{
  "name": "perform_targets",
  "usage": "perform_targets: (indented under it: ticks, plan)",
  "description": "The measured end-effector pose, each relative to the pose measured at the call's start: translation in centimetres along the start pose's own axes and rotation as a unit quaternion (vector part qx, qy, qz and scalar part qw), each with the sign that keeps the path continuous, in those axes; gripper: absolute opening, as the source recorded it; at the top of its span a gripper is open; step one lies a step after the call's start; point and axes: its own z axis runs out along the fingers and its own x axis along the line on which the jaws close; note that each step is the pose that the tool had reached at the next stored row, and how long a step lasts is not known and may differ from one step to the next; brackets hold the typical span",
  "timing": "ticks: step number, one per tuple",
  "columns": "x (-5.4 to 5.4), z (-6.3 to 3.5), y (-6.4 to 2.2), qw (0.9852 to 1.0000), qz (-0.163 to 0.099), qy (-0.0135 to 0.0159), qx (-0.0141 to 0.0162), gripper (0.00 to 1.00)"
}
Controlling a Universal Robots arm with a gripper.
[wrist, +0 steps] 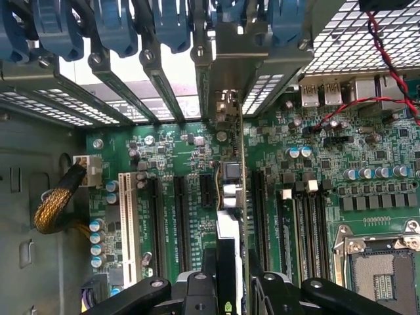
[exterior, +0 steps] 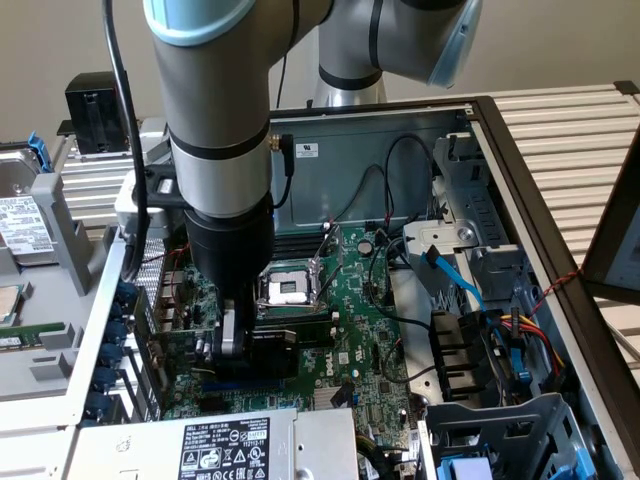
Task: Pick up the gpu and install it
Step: 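Insert the gpu into the slot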
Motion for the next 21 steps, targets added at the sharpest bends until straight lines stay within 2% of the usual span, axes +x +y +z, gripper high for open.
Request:
perform_targets:
  ticks: [21]
  plan:
    - [0.0, -0.04, 0.0, 1.0, -0.001, 0.0, 0.001, 0.27]
